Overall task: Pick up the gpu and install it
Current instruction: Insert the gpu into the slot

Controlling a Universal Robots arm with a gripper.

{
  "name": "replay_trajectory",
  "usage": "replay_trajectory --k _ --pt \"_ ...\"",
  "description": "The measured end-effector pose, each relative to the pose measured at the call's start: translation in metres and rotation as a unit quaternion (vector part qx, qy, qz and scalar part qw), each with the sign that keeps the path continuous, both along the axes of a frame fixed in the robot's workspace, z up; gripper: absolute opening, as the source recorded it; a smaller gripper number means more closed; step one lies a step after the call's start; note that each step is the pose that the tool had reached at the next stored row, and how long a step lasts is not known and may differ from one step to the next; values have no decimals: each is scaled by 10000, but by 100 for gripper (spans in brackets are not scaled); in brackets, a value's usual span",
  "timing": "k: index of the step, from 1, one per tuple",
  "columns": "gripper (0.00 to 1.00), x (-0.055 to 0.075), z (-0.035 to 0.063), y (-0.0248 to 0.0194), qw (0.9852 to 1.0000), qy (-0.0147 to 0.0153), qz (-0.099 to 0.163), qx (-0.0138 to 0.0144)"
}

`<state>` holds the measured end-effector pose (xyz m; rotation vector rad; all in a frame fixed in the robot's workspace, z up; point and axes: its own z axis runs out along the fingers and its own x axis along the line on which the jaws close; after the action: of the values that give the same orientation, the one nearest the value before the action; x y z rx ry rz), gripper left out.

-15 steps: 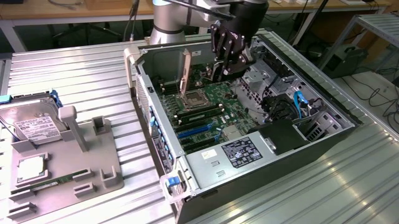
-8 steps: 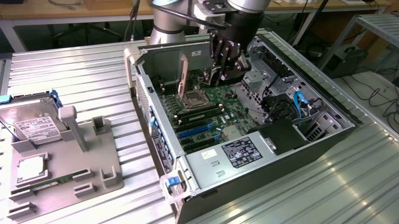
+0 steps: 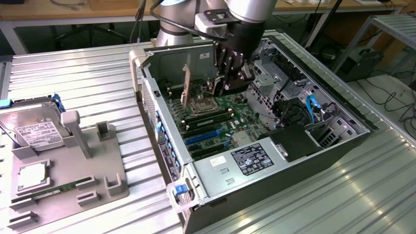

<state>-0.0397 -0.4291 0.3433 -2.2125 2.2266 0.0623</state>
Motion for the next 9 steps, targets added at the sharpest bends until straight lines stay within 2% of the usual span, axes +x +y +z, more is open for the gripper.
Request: replay_trajectory --k 2,7,9 --pt "28 -5 -54 -18 10000 -2 0 0" --pt "28 -90 -135 -19 10000 -2 0 0" --pt "28 -95 -151 -39 10000 -1 1 -1"
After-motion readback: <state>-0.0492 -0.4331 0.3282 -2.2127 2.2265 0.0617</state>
